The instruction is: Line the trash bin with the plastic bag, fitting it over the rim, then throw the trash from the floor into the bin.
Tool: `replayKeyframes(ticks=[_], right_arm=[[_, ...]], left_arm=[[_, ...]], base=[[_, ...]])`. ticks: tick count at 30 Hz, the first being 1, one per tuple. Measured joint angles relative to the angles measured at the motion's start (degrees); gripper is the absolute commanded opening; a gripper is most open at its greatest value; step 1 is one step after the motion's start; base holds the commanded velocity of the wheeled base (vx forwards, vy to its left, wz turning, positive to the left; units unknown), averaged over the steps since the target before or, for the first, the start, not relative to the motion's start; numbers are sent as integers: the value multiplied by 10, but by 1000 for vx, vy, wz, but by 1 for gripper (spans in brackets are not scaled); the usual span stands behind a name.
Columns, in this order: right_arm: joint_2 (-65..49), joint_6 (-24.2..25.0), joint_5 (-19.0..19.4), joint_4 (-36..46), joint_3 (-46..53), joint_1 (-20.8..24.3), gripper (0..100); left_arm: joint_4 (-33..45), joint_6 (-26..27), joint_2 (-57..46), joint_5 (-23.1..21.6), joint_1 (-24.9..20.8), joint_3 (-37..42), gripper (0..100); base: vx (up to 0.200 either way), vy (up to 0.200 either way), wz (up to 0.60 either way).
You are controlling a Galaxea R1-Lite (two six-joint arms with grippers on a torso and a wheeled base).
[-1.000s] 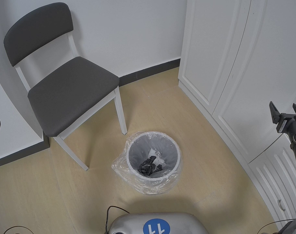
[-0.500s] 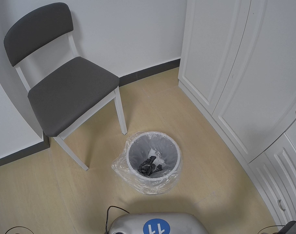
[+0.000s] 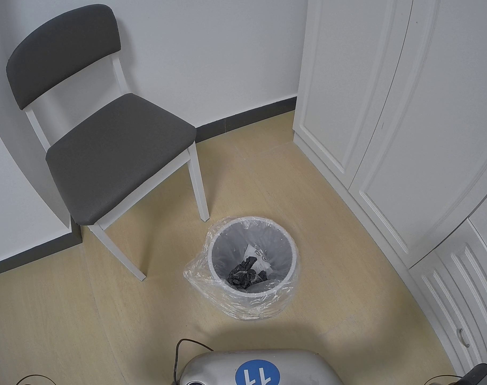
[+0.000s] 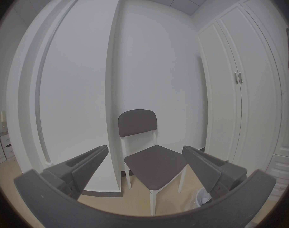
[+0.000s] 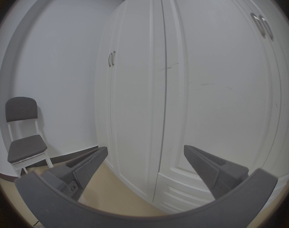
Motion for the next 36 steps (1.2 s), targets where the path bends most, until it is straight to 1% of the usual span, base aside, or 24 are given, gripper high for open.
replayKeyframes(ticks=[6, 12, 17, 20, 24, 31, 36], right_arm=[[-85, 6, 4, 62, 10, -6, 100], [-170, 7, 14, 117, 11, -8, 100], [-233, 5, 28, 164, 10, -10, 100], [-269, 5, 43, 194, 6, -16, 100], [-297, 5, 51, 197, 2, -24, 100], [-314, 5, 50, 174, -7, -27, 100], [-317, 4, 54, 173, -7, -27, 100]], left_arm=[[29, -1, -38, 0, 5, -4, 100], [42, -1, -68, 0, 6, -5, 100], [50, -2, -89, 0, 8, -4, 100], [55, -2, -103, 0, 10, -4, 100], [66, -2, -130, -1, 20, 2, 100], [130, -3, -187, -5, 26, 9, 100], [129, -26, -206, -5, 28, 28, 100]], base=[[0, 0, 0], [0, 0, 0], [0, 0, 0], [0, 0, 0], [0, 0, 0], [0, 0, 0], [0, 0, 0]])
